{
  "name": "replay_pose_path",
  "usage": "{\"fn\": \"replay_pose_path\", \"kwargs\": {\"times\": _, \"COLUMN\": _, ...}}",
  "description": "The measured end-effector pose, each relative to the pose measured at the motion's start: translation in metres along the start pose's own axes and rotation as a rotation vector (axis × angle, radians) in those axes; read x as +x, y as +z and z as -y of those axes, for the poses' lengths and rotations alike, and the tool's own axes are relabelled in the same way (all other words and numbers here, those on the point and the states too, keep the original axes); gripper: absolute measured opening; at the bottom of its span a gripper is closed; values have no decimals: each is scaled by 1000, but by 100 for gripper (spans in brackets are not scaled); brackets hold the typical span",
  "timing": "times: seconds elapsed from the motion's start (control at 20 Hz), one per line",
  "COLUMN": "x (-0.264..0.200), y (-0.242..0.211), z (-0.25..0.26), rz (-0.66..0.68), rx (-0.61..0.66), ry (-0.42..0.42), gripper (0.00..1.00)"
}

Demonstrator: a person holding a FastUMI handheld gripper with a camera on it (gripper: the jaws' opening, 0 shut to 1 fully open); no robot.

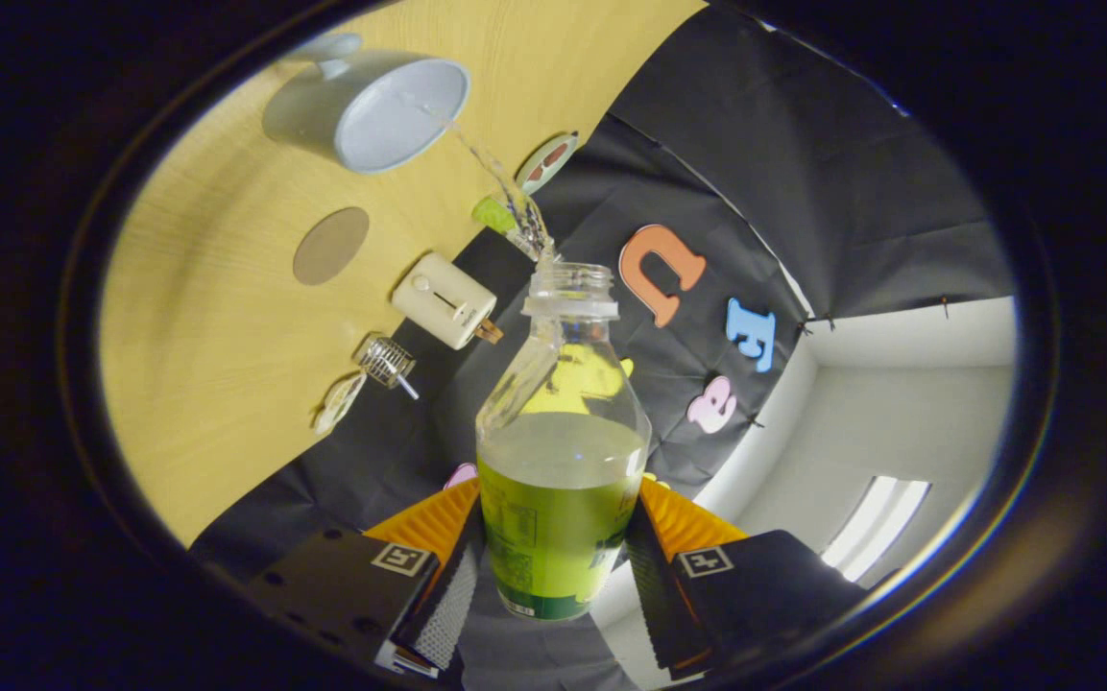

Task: Take the bottle from table, then pour the juice into the cup, finally place the bottle on the coaster

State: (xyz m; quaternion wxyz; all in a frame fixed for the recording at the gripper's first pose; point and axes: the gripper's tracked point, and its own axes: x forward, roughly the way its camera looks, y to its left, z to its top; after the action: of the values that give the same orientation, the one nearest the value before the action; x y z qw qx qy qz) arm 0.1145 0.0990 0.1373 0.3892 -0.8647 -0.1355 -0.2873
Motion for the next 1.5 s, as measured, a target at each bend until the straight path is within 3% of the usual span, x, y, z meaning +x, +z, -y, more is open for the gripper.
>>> {"fn": "replay_pose_path", "kwargs": {"times": 0.4, "x": -2, "y": 5, "z": 6, "rz": 27, "rx": -80, "ry": -38, "gripper": 80}}
{"fn": "replay_pose_path", "kwargs": {"times": 1.35, "x": 3, "y": 8, "z": 12, "rz": 45, "rx": -105, "ry": -64, "gripper": 79}}
{"fn": "replay_pose_path", "kwargs": {"times": 1.5, "x": 4, "y": 2, "z": 1, "rz": 18, "rx": -18, "ry": -22, "gripper": 79}}
